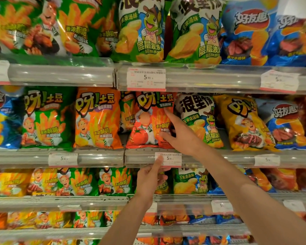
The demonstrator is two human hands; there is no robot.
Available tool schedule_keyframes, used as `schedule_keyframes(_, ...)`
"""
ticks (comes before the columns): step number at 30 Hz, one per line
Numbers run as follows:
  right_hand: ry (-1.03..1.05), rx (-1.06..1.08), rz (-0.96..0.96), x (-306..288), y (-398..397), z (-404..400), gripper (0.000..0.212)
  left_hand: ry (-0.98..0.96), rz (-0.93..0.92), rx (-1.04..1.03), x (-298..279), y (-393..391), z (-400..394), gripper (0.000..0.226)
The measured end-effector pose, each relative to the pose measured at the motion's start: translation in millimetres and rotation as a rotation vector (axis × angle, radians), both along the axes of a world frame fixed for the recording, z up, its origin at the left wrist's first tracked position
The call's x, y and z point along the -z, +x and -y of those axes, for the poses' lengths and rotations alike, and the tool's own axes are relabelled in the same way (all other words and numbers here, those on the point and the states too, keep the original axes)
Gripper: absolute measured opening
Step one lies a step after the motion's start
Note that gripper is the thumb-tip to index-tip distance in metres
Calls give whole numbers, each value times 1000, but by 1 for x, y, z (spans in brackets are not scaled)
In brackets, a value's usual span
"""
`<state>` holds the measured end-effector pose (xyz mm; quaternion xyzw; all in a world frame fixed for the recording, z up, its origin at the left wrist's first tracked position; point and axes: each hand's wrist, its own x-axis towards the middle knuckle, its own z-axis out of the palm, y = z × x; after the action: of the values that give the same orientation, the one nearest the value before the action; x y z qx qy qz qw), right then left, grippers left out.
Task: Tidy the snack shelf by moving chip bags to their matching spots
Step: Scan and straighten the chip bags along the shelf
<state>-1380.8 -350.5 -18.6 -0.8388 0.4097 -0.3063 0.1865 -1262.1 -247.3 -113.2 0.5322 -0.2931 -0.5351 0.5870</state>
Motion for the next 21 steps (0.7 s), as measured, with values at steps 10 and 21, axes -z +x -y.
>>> schedule_keyframes(10, -394, 364, -44, 1, -63, -11, 56, -45, -25, -27, 4, -6, 0, 33)
schedule_keyframes(21, -255, 407, -24, 39, -68, -17, 56, -16, -55, -48, 6, -16, 10, 25)
